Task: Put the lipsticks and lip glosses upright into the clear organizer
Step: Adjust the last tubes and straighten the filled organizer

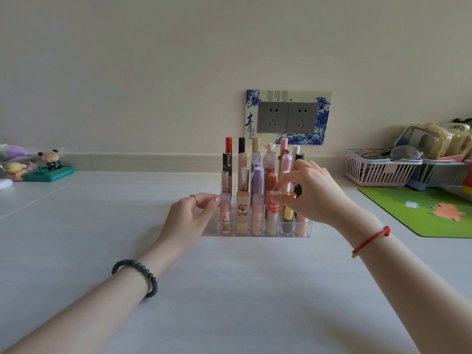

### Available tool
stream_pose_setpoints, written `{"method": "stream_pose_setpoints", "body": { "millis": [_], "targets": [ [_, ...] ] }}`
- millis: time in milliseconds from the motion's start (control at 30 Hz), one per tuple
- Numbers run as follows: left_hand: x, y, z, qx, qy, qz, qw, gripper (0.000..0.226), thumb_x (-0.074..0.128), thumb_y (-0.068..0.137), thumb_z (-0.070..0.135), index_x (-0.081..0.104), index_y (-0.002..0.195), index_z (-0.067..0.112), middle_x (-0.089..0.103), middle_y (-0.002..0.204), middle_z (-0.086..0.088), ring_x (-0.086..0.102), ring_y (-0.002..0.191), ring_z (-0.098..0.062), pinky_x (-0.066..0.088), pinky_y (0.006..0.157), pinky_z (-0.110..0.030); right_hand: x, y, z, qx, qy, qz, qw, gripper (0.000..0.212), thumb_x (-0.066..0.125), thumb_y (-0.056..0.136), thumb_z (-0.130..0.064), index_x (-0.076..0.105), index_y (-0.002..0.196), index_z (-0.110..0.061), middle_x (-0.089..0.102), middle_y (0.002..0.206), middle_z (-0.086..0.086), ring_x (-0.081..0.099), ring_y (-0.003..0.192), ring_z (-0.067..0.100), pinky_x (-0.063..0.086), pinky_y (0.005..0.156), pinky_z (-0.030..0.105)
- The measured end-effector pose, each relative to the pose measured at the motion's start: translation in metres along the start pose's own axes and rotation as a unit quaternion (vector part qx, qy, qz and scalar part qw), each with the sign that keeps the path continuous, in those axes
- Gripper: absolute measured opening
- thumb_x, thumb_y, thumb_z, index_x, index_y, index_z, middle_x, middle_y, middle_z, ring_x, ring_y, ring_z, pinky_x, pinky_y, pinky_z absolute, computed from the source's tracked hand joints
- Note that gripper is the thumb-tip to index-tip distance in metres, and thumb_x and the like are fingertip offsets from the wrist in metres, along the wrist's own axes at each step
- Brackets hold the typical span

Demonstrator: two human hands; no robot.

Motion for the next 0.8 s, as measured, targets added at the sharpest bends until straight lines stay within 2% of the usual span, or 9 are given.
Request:
{"method": "stream_pose_setpoints", "body": {
  "millis": [100, 300, 367, 433, 500, 567, 633, 800],
  "targets": [
    [0.000, 0.000, 0.001, 0.001, -0.001, -0.001, 1.000, 0.009, 0.053, 0.089, 0.028, 0.062, 0.087, 0.029, 0.059, 0.084, 0.026, 0.049, 0.079, 0.027, 0.032, 0.070, 0.007, 0.001, 0.000, 0.000, 0.001, -0.001, -0.003, 1.000, 0.025, 0.060, 0.079, -0.045, 0.067, 0.096, -0.028, 0.029, 0.071, -0.019, 0.036, 0.083, 0.014, 0.026, 0.075, 0.026],
    [0.001, 0.001, -0.001, 0.005, -0.003, -0.003, 1.000, 0.011, 0.053, 0.089, 0.029, 0.064, 0.090, 0.027, 0.061, 0.087, 0.025, 0.050, 0.081, 0.025, 0.033, 0.070, 0.006, 0.001, 0.000, 0.001, 0.001, 0.007, 0.002, 1.000, 0.024, 0.062, 0.078, -0.044, 0.068, 0.094, -0.028, 0.032, 0.072, -0.017, 0.038, 0.083, 0.015, 0.030, 0.074, 0.027],
    [0.000, 0.001, -0.001, 0.007, -0.003, -0.001, 1.000, 0.010, 0.054, 0.089, 0.028, 0.063, 0.088, 0.028, 0.060, 0.086, 0.027, 0.050, 0.080, 0.026, 0.033, 0.070, 0.007, -0.008, 0.000, 0.004, 0.002, 0.029, 0.023, 0.999, 0.023, 0.063, 0.077, -0.042, 0.068, 0.092, -0.027, 0.044, 0.076, -0.011, 0.044, 0.083, 0.016, 0.036, 0.072, 0.028],
    [0.000, 0.001, 0.000, 0.012, 0.002, 0.001, 1.000, 0.010, 0.054, 0.088, 0.028, 0.064, 0.089, 0.028, 0.059, 0.086, 0.028, 0.050, 0.080, 0.026, 0.033, 0.071, 0.007, -0.025, 0.001, 0.011, 0.013, 0.072, 0.063, 0.995, 0.022, 0.063, 0.077, -0.038, 0.069, 0.093, -0.024, 0.051, 0.081, -0.005, 0.046, 0.076, 0.013, 0.038, 0.067, 0.023],
    [0.000, 0.001, 0.001, 0.018, 0.005, 0.001, 1.000, 0.009, 0.054, 0.088, 0.028, 0.063, 0.089, 0.029, 0.060, 0.087, 0.027, 0.050, 0.081, 0.024, 0.033, 0.071, 0.006, -0.044, 0.000, 0.024, 0.027, 0.118, 0.101, 0.987, 0.018, 0.063, 0.078, -0.034, 0.067, 0.094, -0.025, 0.051, 0.076, -0.007, 0.044, 0.066, 0.006, 0.034, 0.059, 0.016],
    [-0.001, 0.002, 0.001, 0.021, 0.008, 0.004, 1.000, 0.012, 0.054, 0.088, 0.029, 0.065, 0.092, 0.028, 0.062, 0.089, 0.024, 0.052, 0.083, 0.020, 0.034, 0.071, 0.005, -0.053, -0.006, 0.039, 0.041, 0.141, 0.120, 0.982, 0.014, 0.063, 0.078, -0.033, 0.067, 0.090, -0.027, 0.050, 0.068, -0.010, 0.039, 0.060, 0.006, 0.031, 0.055, 0.018],
    [-0.003, 0.003, -0.001, 0.023, 0.016, 0.012, 1.000, 0.017, 0.054, 0.088, 0.030, 0.067, 0.097, 0.023, 0.064, 0.090, 0.019, 0.055, 0.086, 0.013, 0.034, 0.071, 0.004, -0.049, -0.012, 0.055, 0.055, 0.144, 0.105, 0.982, 0.013, 0.064, 0.077, -0.031, 0.070, 0.087, -0.024, 0.052, 0.064, -0.009, 0.038, 0.058, 0.010, 0.032, 0.053, 0.020],
    [-0.004, 0.002, -0.004, 0.011, 0.032, 0.021, 0.999, 0.023, 0.053, 0.089, 0.030, 0.066, 0.104, 0.019, 0.064, 0.093, 0.013, 0.056, 0.089, 0.001, 0.034, 0.071, 0.004, -0.017, -0.021, 0.073, 0.068, 0.147, 0.002, 0.987, 0.018, 0.067, 0.073, -0.034, 0.070, 0.085, -0.022, 0.051, 0.059, -0.008, 0.035, 0.048, 0.004, 0.032, 0.049, 0.014]
  ]
}}
Point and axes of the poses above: each hand's wrist, its own y-axis towards the middle knuckle, its own x-axis out of the palm, z = x × y, the point moved 10 cm from there along y, towards the middle knuckle
